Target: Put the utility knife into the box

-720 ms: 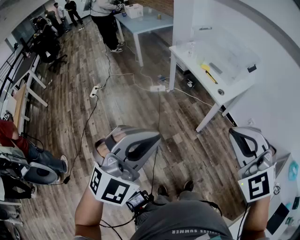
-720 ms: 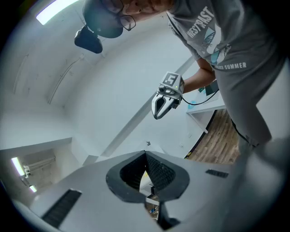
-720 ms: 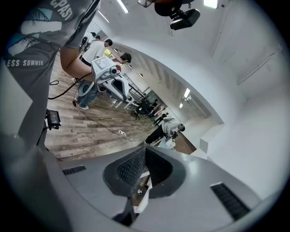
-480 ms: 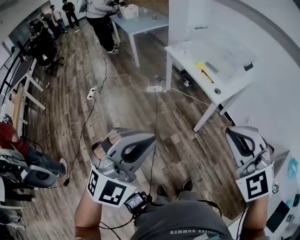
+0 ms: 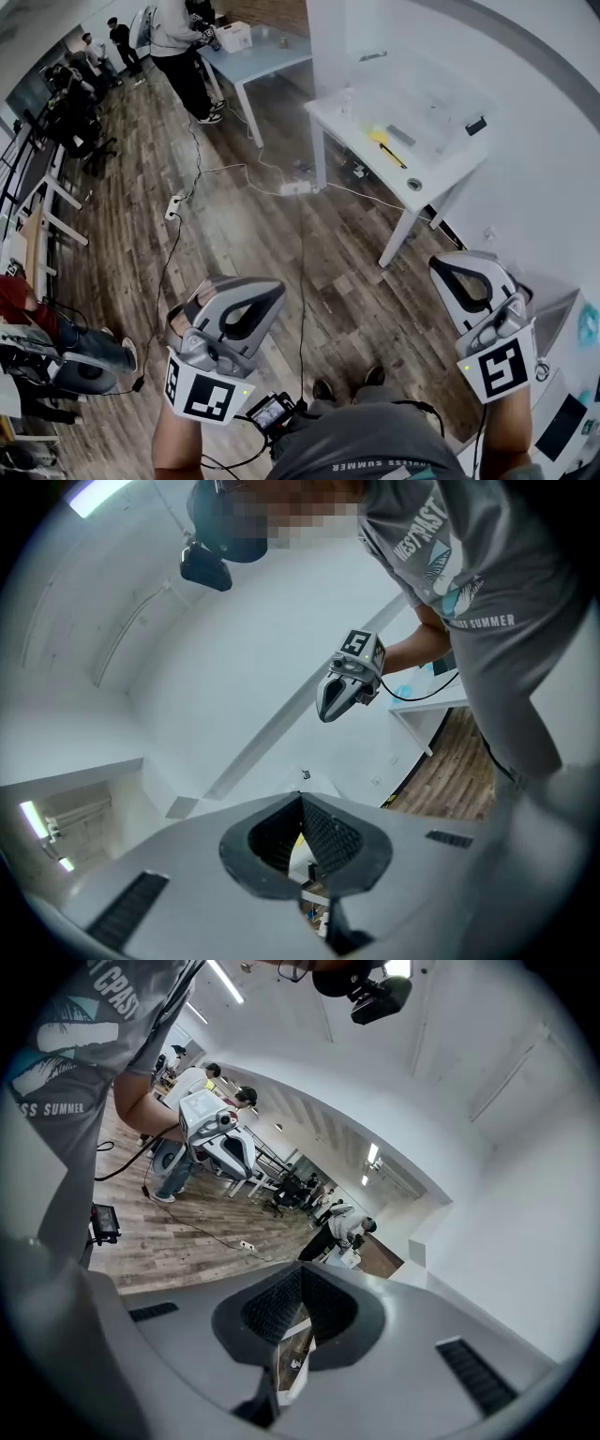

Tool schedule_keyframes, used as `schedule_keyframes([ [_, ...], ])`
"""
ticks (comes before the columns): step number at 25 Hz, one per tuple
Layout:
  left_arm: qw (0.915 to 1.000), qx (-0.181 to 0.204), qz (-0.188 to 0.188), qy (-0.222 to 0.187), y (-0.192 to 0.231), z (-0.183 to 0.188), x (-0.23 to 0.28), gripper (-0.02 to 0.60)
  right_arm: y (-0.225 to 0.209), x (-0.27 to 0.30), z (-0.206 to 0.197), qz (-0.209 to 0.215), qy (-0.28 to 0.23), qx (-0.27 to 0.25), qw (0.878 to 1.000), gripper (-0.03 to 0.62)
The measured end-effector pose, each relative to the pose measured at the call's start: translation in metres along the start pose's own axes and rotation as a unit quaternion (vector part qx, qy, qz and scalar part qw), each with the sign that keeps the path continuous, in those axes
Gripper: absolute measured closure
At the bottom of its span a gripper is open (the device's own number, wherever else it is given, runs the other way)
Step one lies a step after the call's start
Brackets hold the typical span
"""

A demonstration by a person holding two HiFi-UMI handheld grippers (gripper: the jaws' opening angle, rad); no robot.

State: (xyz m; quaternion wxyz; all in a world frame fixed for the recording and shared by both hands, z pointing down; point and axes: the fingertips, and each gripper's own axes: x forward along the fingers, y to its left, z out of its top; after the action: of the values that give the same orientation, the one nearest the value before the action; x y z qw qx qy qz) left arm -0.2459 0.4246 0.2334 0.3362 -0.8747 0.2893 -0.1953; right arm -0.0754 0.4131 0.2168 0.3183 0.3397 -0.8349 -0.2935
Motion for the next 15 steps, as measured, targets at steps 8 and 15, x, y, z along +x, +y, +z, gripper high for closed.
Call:
schedule_keyframes([
  [8, 0.9999, -0.005, 0.000, 0.015, -0.007, 0.021, 0.057, 0.571, -0.029, -0.023, -0.055, -0.005, -0.001, 0.015, 1.000, 0.586],
  [15, 0.9991, -0.009, 0.007, 0.041, -0.024, 0.040, 0.115, 0.571, -0.055, -0.045, -0.110, 0.001, -0.016, 0.019, 1.000, 0.586],
])
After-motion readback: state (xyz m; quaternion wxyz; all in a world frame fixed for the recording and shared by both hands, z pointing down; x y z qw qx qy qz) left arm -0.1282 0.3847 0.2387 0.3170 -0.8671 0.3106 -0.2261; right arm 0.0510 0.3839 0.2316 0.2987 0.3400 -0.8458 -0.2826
